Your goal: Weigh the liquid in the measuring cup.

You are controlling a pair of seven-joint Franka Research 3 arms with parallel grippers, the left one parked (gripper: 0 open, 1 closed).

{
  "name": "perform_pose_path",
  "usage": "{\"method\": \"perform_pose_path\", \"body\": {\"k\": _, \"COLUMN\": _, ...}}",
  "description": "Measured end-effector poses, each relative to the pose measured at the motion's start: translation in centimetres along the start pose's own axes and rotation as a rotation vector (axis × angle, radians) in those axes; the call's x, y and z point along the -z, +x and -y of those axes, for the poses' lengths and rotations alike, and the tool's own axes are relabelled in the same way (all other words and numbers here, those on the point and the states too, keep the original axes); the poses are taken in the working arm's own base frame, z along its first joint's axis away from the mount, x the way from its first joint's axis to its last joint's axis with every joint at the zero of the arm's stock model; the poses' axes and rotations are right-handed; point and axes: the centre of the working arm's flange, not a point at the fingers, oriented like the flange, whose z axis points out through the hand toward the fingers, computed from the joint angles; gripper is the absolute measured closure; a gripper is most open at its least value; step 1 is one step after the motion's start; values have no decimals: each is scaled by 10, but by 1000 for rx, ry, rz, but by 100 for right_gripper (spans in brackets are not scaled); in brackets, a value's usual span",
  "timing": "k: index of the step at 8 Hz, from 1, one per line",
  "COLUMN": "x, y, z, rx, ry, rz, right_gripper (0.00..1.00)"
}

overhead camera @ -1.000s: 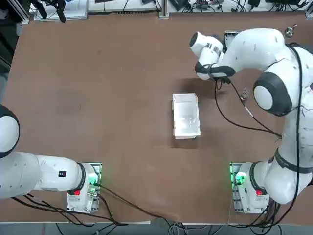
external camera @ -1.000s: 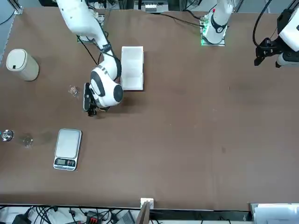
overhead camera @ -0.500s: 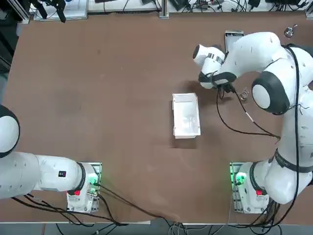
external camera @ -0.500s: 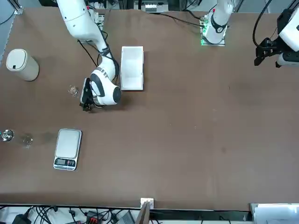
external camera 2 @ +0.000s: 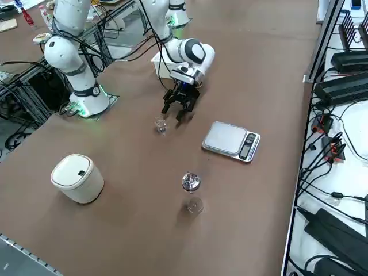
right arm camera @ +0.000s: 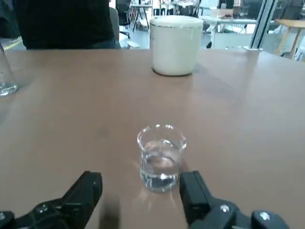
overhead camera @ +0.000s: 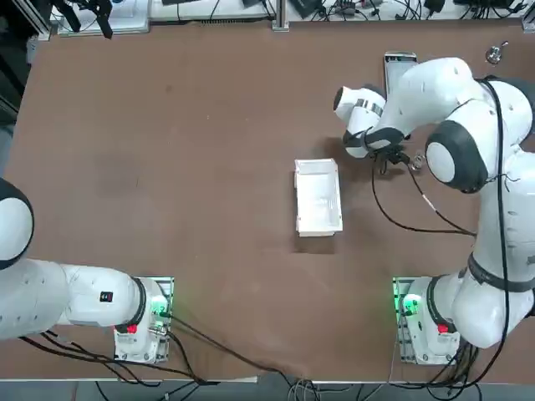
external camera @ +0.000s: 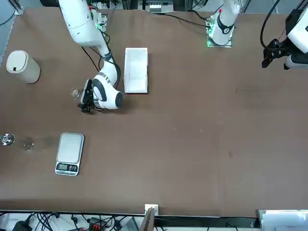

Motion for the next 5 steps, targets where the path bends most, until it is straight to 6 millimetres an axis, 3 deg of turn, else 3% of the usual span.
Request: {"method": "perform_pose_path", "body": {"k": 5, "x": -41, "y": -8, "z": 3, "rx": 15, "ry": -15, "rz": -68, "right_gripper": 3}}
